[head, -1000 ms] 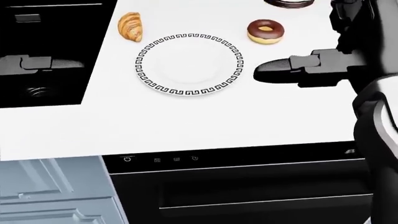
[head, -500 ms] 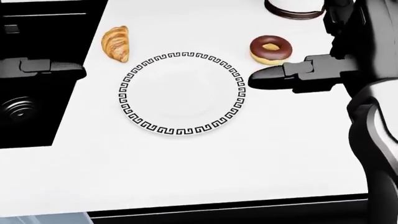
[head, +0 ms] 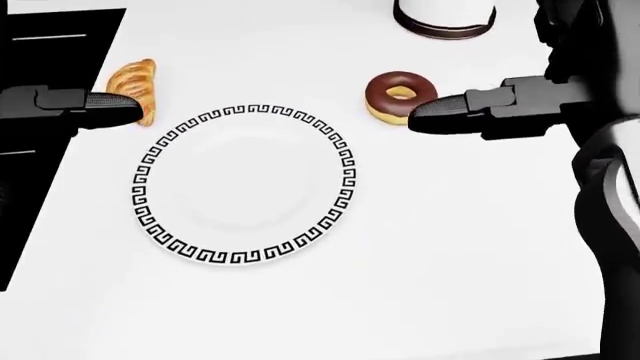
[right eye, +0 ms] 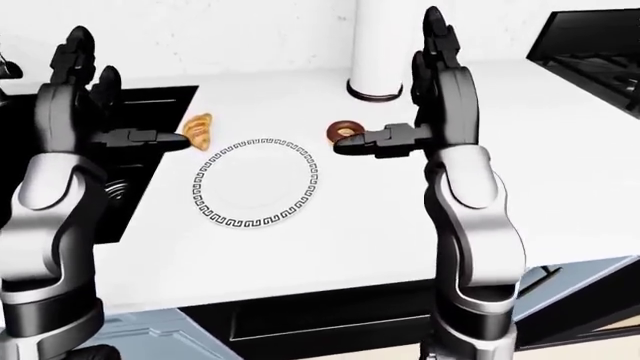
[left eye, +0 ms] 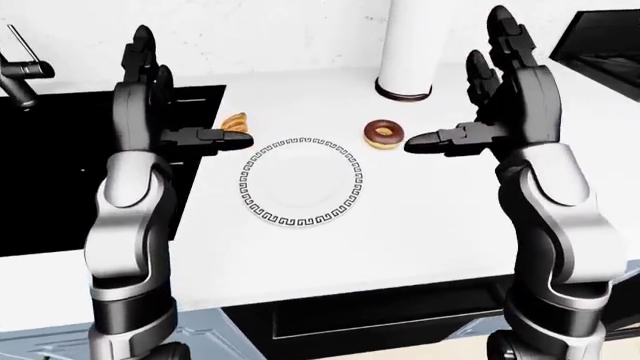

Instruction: Place the pastries on the plates.

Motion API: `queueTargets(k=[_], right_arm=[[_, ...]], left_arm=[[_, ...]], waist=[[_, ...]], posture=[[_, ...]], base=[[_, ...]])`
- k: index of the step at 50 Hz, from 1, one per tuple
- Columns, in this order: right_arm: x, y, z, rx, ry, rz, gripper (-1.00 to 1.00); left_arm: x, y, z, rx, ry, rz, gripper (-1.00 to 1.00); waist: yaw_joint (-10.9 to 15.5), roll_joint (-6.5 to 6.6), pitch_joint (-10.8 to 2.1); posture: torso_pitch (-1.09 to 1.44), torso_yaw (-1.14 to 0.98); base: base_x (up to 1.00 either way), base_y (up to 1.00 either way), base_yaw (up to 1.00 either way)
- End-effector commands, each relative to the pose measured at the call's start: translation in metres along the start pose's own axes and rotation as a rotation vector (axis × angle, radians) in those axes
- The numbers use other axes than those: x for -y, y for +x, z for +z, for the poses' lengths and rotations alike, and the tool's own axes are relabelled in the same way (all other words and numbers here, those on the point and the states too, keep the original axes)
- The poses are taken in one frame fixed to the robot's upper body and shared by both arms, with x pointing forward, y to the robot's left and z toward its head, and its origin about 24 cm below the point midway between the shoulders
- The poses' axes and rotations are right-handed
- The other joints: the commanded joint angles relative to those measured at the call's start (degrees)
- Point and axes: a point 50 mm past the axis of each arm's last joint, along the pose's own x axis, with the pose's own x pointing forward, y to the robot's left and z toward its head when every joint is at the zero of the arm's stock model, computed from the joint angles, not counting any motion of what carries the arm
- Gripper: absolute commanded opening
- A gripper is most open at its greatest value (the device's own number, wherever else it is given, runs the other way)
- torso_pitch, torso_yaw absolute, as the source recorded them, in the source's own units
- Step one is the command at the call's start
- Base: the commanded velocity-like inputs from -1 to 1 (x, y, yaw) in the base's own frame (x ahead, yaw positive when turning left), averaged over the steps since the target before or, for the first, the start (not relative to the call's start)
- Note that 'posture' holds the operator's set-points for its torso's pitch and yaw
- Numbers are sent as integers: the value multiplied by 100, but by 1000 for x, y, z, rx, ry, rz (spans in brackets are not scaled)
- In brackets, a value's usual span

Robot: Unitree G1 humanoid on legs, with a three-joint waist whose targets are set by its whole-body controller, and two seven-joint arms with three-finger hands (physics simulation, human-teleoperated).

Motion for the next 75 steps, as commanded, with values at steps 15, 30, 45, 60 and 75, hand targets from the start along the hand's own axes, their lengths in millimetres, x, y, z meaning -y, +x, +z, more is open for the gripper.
queueTargets(k=[15, 30, 45, 60, 75], right_arm=[[3, 52, 13, -85, -176, 29, 100], [0, 102, -10, -154, -222, 69, 100], [-6, 125, -47, -239, -278, 66, 100], [-25, 123, -70, -283, -272, 88, 100], [-39, 118, -85, -330, -298, 112, 100]], left_arm=[[-10, -1, 14, 87, 6, 28, 100], [-16, -2, 13, 77, 13, 46, 100], [-13, -7, 14, 77, -1, 28, 100], [-14, -10, 9, 69, 4, 32, 100], [-16, -11, 10, 70, 7, 34, 100]], waist=[[-14, -1, -141], [-19, 52, -139], [-30, 95, -167], [-27, 104, -188], [-21, 111, -208]], posture=[[0, 0], [0, 0], [0, 0], [0, 0], [0, 0]], base=[[0, 0, 0], [0, 0, 0], [0, 0, 0], [0, 0, 0], [0, 0, 0]])
